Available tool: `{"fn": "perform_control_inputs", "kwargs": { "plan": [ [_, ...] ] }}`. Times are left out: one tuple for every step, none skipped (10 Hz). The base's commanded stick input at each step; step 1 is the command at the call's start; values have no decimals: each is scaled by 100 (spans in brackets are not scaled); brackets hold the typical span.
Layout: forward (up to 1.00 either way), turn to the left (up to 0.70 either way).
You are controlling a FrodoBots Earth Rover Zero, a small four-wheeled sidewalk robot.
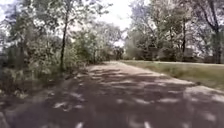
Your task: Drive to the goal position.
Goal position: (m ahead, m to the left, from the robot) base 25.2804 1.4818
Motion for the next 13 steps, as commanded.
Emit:
{"fn": "perform_control_inputs", "kwargs": {
  "plan": [
    [100,0],
    [100,0],
    [100,0],
    [100,0],
    [100,0],
    [100,0],
    [100,0],
    [100,0],
    [100,0],
    [100,0],
    [100,0],
    [100,0],
    [100,0]
  ]
}}
